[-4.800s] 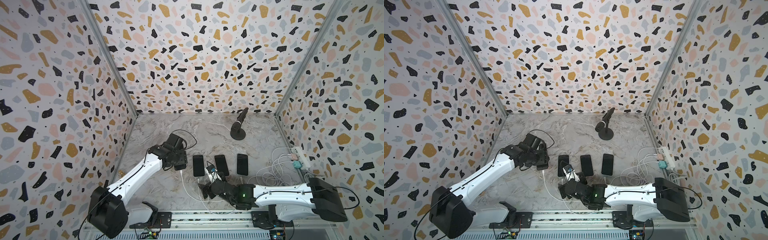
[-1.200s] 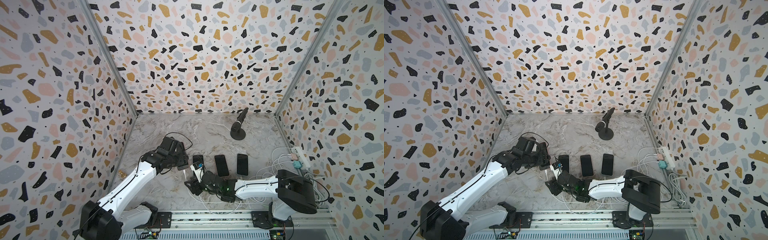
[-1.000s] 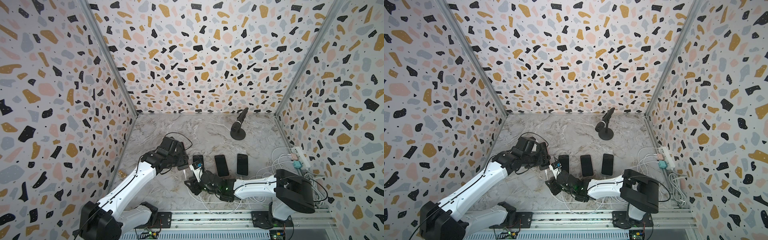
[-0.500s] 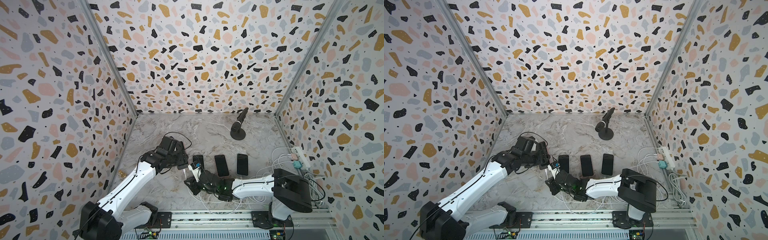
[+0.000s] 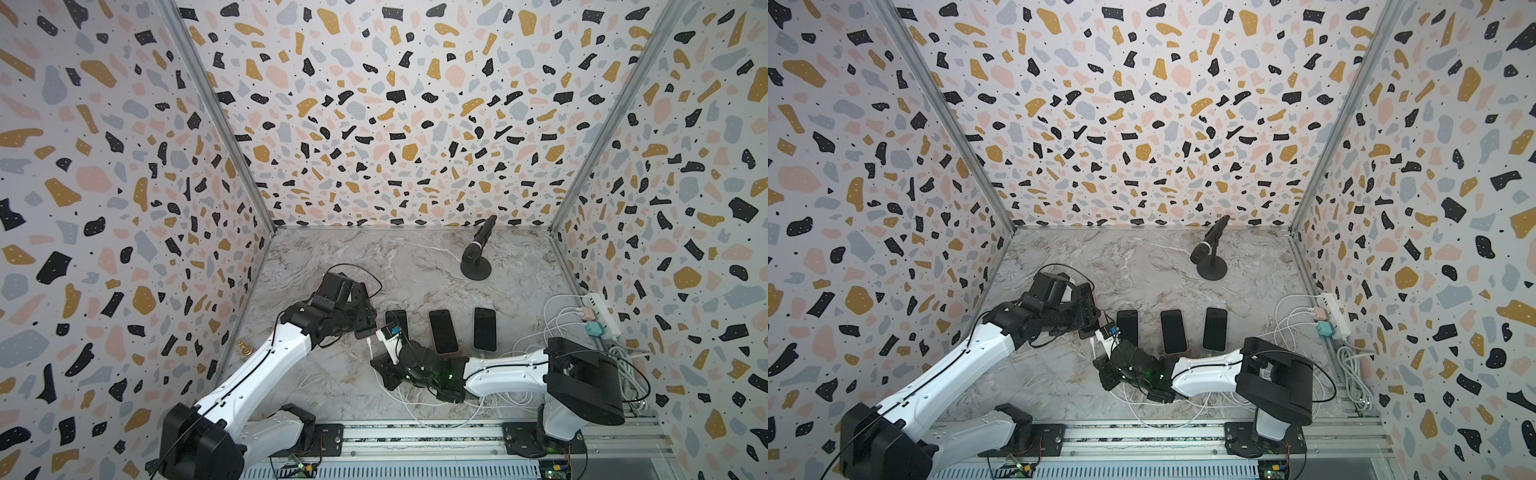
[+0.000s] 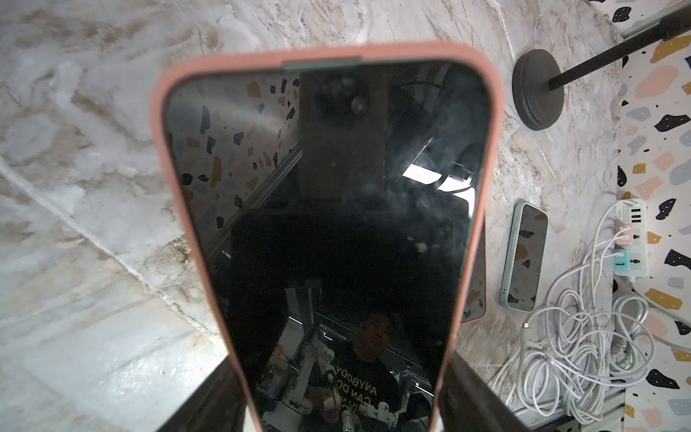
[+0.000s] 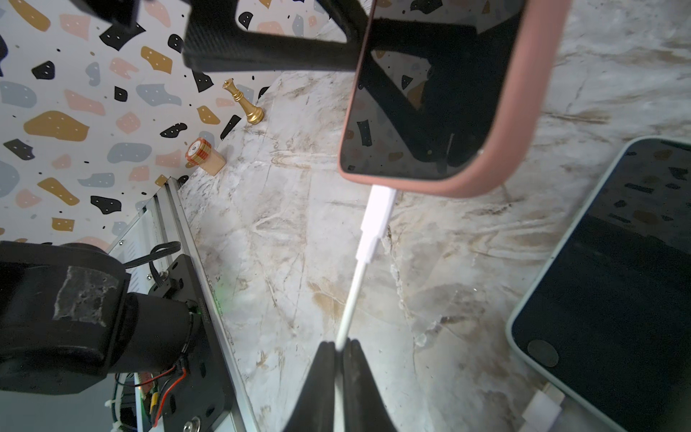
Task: Unplug the charging cable from the phone
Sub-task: Remove the charging cable from the phone.
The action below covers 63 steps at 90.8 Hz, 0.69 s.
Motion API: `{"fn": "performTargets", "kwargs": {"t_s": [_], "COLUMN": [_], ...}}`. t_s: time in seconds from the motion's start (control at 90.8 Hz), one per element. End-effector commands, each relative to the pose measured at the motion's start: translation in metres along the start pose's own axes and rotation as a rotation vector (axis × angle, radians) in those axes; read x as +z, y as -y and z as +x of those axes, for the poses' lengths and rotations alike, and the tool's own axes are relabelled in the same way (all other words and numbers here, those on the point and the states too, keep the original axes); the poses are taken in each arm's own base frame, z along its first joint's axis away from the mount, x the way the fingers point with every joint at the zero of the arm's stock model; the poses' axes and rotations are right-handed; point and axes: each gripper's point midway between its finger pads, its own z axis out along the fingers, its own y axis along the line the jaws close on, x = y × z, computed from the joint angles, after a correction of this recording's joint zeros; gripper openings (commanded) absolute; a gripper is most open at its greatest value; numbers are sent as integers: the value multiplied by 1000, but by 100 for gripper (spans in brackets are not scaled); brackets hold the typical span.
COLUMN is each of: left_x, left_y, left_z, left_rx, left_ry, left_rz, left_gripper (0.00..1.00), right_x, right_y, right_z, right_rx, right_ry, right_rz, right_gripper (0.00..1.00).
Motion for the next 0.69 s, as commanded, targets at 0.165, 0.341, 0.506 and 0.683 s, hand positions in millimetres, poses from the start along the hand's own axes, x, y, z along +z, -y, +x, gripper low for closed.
{"fn": "performTargets", "kwargs": {"t_s": [0.165,0.341,0.506,0.683], "left_x": [-5,-5,-7,-11], "left_y": [10,10,11,16], "left_z": [-14,-14,-16,-19], "left_rx": [-1,-2,-6,-9], "left_ry": [59,62,73,93], "left_rz": [53,53,66,101], "left_gripper": [2,2,2,1], "right_x": [-1,-1,-1,5], "right_y": [-6,-6,-6,-3], "right_z": [-15,-13,-11,-1], "right_rx": [-3,-5,-3,-4], "right_ry": [37,34,34,5], "right_rz": [-4,-5,-14,-15], "right_gripper": [3,0,0,0]}}
